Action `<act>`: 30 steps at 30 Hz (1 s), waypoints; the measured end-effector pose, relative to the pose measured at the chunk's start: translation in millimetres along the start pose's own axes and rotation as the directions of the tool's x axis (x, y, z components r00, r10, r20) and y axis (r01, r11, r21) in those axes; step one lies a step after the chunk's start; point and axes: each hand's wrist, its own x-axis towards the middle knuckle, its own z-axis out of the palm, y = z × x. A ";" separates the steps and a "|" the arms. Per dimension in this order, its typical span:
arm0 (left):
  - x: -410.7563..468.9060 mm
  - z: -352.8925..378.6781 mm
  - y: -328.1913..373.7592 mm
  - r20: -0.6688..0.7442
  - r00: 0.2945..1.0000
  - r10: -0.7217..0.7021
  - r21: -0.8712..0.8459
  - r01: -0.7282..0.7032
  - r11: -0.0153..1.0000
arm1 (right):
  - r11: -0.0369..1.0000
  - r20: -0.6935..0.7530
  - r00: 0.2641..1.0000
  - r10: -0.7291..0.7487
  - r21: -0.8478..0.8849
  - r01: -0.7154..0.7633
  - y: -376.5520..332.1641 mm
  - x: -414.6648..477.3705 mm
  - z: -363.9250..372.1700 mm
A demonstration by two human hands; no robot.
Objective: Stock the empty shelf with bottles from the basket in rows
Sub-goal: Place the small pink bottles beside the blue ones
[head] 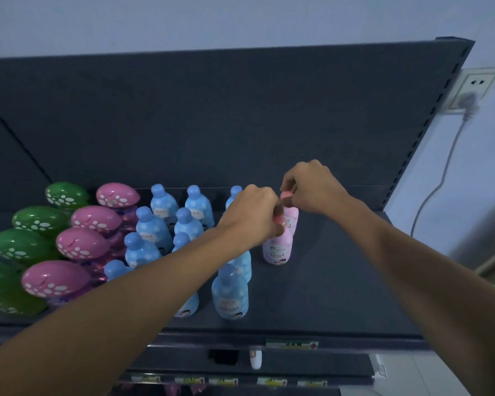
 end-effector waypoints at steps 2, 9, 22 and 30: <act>4.4 1.3 -2.1 0.001 1.000 -0.006 0.001 0.006 1.000 | 1.000 0.006 1.000 -0.003 0.000 0.003 0.7 6.0 2.4; 16.2 6.0 -6.7 -0.008 1.000 -0.030 -0.022 0.030 0.999 | 1.000 0.004 1.000 -0.024 0.005 0.024 3.6 22.6 9.7; 21.8 9.6 -10.6 -0.002 0.999 -0.035 -0.044 0.035 0.998 | 0.998 0.022 0.998 -0.057 -0.013 0.058 3.7 27.2 11.5; 19.1 12.6 -12.5 0.024 1.000 0.003 -0.079 -0.001 0.997 | 0.999 0.039 0.999 -0.033 0.013 0.032 1.1 23.4 10.2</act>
